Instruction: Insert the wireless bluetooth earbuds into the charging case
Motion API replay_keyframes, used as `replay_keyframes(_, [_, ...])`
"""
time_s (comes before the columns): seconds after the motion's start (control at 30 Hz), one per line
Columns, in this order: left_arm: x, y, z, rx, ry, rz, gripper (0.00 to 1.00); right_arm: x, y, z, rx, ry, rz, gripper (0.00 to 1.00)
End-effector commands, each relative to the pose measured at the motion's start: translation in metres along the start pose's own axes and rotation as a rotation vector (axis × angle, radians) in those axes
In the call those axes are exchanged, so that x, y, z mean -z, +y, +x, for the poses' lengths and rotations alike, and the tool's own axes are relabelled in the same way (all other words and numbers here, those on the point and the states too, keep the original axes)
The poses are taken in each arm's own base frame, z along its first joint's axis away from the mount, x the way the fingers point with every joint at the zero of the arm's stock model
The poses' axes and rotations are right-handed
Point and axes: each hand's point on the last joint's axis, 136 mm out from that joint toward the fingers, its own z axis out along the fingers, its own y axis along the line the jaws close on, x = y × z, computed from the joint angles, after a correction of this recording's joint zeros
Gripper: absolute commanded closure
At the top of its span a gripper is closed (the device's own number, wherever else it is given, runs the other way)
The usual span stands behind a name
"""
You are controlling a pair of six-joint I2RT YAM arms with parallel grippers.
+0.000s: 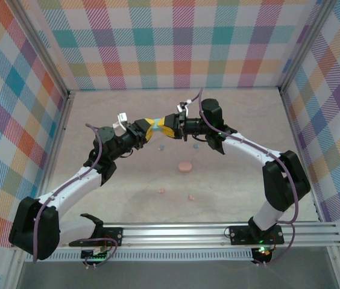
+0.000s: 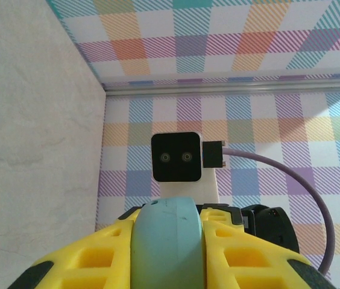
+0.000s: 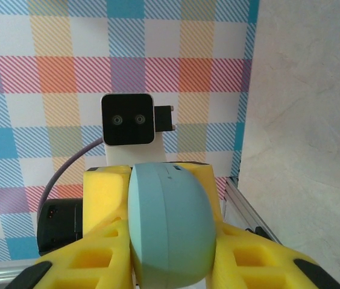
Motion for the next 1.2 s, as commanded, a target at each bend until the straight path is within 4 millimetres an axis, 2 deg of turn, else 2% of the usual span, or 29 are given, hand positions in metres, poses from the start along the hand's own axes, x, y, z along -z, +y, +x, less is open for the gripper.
replay_keyframes(0.0, [0.012,-0.010,0.010,-0.122,0.019,-0.017,0.66,0.001,0.016,0.003,0.065,0.006,-0.036,0.75])
replay_keyframes(0.17, [0.032,-0.015,0.013,-0.334,0.013,-0.095,0.43,0.004,0.018,0.005,0.112,0.003,-0.019,0.76])
replay_keyframes(0.33, [0.053,-0.025,0.015,-0.561,-0.007,-0.106,0.33,0.007,0.019,0.003,0.123,0.019,0.019,0.78])
replay_keyframes(0.47, [0.069,-0.024,0.016,-0.743,-0.009,-0.157,0.25,0.011,0.020,-0.002,0.133,0.006,0.018,0.78])
replay_keyframes(0.53, [0.078,-0.022,0.017,-0.806,0.002,-0.208,0.12,0.013,0.017,-0.004,0.137,0.002,0.028,0.78])
replay_keyframes(0.63, [0.093,-0.015,0.010,-0.881,-0.005,-0.324,0.01,0.015,0.012,-0.007,0.146,0.003,0.045,0.78])
replay_keyframes(0.8, [0.113,-0.001,0.001,-0.974,0.008,-0.485,0.00,0.016,0.012,-0.009,0.166,0.020,0.067,0.79])
replay_keyframes(0.9, [0.118,0.005,-0.007,-1.006,-0.011,-0.548,0.00,0.018,0.015,-0.008,0.190,0.027,0.089,0.79])
replay_keyframes(1.03, [0.110,-0.005,0.003,-1.112,0.009,-0.425,0.00,0.023,0.016,-0.004,0.221,0.041,0.130,0.79])
replay_keyframes(1.17, [0.101,-0.019,0.019,-1.282,0.021,-0.237,0.07,0.029,0.016,-0.004,0.227,0.038,0.154,0.79])
